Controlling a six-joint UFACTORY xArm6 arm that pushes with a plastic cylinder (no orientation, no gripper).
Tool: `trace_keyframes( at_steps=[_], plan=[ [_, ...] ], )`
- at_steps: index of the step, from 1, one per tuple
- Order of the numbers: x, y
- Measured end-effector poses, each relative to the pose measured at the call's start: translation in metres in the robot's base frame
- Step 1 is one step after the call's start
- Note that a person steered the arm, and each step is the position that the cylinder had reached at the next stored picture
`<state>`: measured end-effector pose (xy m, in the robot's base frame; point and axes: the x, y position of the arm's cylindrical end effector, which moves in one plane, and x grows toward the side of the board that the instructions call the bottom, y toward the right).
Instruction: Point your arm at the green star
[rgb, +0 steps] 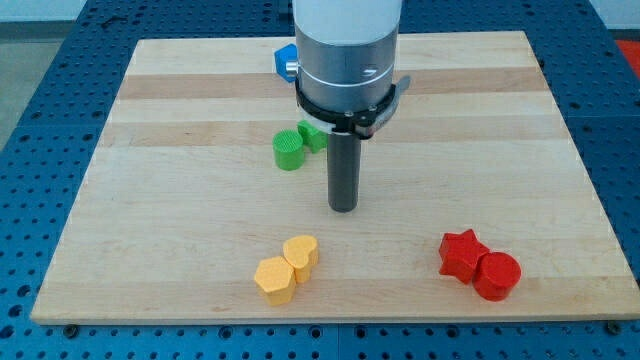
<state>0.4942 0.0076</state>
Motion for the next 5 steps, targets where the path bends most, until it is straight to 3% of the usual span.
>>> trace_keyframes(
  at_steps=[2, 5],
  plan=[
    [-0.003, -0.002],
    [0.045, -0.002]
  ],
)
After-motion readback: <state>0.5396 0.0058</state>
